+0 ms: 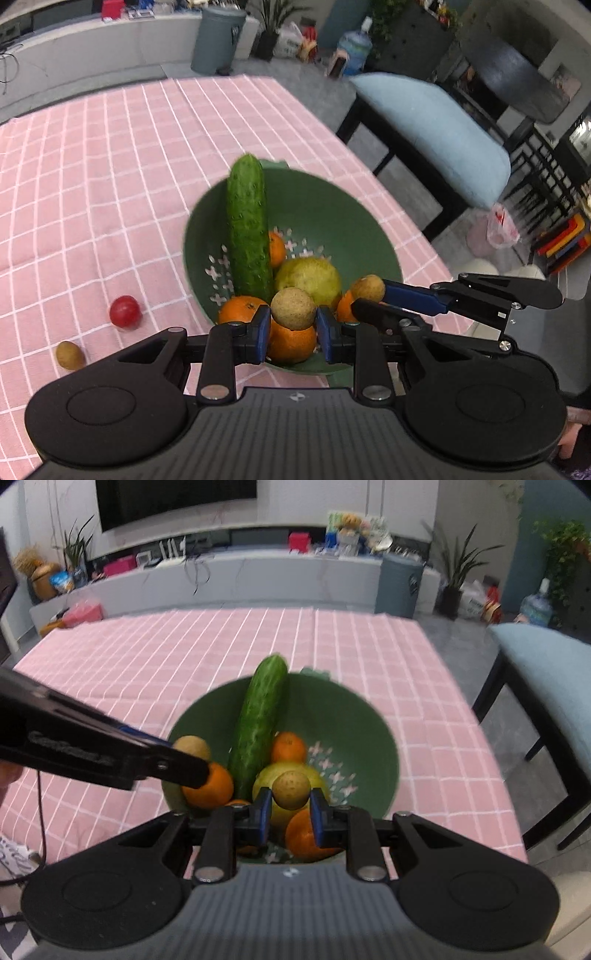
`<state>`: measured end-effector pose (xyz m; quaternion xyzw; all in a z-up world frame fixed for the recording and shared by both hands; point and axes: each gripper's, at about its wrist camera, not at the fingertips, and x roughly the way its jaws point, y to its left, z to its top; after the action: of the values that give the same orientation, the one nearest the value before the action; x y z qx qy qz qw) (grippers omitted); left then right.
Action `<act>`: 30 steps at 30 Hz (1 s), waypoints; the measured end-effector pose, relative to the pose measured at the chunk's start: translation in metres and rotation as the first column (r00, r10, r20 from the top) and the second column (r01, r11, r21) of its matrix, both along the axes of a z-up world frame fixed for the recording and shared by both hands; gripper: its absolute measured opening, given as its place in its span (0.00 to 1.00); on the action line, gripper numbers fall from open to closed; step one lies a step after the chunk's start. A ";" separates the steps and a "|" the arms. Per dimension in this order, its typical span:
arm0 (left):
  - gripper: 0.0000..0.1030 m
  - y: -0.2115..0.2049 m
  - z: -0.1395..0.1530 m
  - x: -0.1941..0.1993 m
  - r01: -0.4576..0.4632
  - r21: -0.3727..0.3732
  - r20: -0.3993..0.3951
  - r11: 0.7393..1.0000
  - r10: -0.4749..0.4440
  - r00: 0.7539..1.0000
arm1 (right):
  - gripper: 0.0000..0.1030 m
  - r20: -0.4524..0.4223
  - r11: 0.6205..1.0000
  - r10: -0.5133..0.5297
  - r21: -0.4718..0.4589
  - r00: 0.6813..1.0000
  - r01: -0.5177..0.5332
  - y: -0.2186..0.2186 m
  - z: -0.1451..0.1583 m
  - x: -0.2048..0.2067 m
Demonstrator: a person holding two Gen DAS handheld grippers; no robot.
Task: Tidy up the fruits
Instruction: 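Carry both kiwis over the colander and release them inside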
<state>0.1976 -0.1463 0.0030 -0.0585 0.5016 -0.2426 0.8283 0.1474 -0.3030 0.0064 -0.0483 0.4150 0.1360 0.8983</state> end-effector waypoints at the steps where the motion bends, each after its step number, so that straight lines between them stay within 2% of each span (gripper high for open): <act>1: 0.29 -0.002 -0.003 0.001 0.005 0.007 -0.010 1.000 -0.004 1.000 | 0.17 -0.011 1.000 0.008 -0.007 1.000 -0.008 0.002 -0.002 0.001; 6: 0.29 -0.009 -0.014 0.006 0.016 0.021 -0.041 1.000 -0.015 0.999 | 0.18 -0.054 0.999 0.034 -0.027 0.998 -0.035 0.010 -0.008 0.004; 12: 0.29 -0.013 -0.022 0.009 0.020 0.026 -0.052 0.999 -0.018 0.998 | 0.18 -0.058 0.999 0.037 0.013 0.998 -0.037 0.005 -0.010 0.003; 26: 0.30 -0.015 -0.021 0.008 0.035 0.041 -0.049 0.999 -0.033 0.998 | 0.18 -0.076 0.999 0.054 0.015 0.996 -0.053 0.008 -0.010 0.003; 30: 0.43 -0.015 -0.018 0.005 0.040 0.056 -0.030 0.998 -0.038 0.999 | 0.18 -0.079 0.999 0.047 0.018 0.996 -0.046 0.007 -0.009 0.004</act>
<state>0.2023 -0.1617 -0.0154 -0.0289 0.5214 -0.2437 0.8173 0.1510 -0.2957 -0.0029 -0.0454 0.4479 0.1621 0.8781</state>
